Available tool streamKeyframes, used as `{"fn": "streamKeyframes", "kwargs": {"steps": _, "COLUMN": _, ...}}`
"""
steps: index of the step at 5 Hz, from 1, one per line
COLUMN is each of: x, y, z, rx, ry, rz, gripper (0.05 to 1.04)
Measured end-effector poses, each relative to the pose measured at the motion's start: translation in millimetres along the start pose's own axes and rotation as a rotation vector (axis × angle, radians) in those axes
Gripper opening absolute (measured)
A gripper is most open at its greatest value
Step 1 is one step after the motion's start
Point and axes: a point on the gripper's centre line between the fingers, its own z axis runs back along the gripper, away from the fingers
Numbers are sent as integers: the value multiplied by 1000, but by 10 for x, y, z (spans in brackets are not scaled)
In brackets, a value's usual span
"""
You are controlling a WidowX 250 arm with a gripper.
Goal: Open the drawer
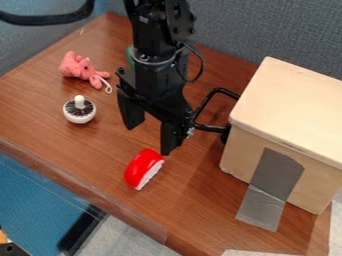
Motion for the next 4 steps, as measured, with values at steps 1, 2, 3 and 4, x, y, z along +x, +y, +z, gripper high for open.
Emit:
{"fn": "streamKeyframes", "kwargs": {"steps": 1, "x": -22, "y": 3, "z": -54, "rx": -2, "ry": 23, "rz": 2, "gripper": 1000}}
{"fn": "streamKeyframes", "kwargs": {"steps": 2, "x": 89, "y": 157, "z": -114, "rx": -1, "ry": 35, "rz": 44, "gripper": 1000}}
{"fn": "streamKeyframes", "kwargs": {"steps": 3, "x": 309, "y": 220, "z": -127, "rx": -2, "ry": 15, "rz": 64, "gripper": 1000}}
{"fn": "streamKeyframes", "kwargs": {"steps": 4, "x": 515, "y": 272, "z": -160, "rx": 0, "ry": -3, "rz": 87, "gripper": 1000}}
